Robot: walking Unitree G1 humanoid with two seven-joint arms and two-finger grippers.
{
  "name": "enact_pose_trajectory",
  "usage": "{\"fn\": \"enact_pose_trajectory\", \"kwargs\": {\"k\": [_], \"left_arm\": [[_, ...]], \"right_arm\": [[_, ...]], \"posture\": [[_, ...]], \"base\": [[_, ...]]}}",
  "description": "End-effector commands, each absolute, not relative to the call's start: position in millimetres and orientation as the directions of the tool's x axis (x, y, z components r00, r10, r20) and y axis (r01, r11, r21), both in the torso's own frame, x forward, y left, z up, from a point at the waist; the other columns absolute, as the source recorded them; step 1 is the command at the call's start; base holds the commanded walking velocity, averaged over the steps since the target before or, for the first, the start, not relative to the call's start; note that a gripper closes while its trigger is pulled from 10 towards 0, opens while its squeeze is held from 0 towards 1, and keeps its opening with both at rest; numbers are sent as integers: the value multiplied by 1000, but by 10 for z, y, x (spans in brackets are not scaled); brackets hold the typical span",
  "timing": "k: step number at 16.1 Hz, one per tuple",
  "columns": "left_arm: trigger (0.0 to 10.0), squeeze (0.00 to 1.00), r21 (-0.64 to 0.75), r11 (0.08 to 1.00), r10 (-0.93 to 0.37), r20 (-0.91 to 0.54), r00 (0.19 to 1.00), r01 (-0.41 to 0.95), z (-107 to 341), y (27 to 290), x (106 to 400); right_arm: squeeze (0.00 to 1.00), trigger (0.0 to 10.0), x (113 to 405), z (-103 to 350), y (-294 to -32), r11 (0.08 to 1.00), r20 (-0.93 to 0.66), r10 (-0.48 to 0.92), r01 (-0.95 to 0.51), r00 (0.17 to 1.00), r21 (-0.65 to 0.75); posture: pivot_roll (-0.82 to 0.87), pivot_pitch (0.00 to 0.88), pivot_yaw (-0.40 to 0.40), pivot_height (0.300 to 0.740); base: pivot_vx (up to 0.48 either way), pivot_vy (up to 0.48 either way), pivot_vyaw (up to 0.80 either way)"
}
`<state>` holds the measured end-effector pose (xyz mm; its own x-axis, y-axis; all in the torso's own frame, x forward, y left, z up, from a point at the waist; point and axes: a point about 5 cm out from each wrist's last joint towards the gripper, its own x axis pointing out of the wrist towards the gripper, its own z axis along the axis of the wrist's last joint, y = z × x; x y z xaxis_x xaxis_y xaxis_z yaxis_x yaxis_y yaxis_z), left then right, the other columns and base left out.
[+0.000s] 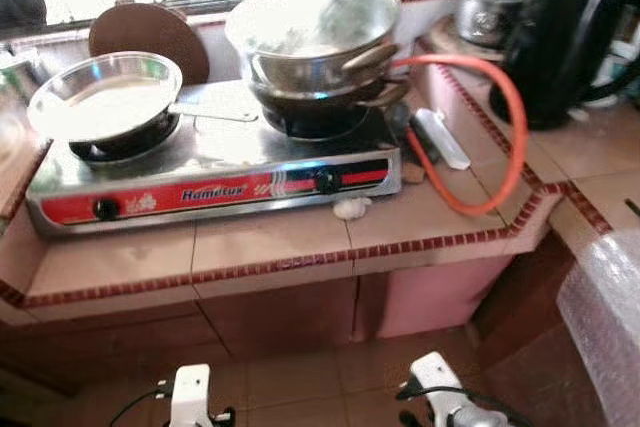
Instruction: Kitchen organization
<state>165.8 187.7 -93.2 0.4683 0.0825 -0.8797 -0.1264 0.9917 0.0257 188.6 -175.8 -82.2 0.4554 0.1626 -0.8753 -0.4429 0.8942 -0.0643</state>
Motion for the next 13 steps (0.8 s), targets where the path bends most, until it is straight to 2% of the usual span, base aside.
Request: {"fn": "enact_pose_trajectory", "kwargs": {"k": [1, 4, 13], "left_arm": [[10000, 0, 41, 987, 109, -875, 472, -153, -928, 1931, 1649], [10000, 0, 26, 979, 121, -869, 479, -201, -932, 1912, 1642], [10000, 0, 12, 969, 129, -877, 463, -246, -978, 1877, 1534]], "right_arm": [[0, 10000, 1862, -836, -1736, 885, -882, 171, -461, 440, -59], [0, 10000, 1880, -826, -1741, 852, -889, 174, -517, 424, -80], [0, 10000, 1940, -803, -1646, 800, -888, 198, -592, 415, -99]], "posture": [[-139, 9, 33, 740], [-87, 7, -16, 740], [-50, 3, -47, 740]], "base": [[0, 0, 0], [0, 0, 0], [0, 0, 0]]}}
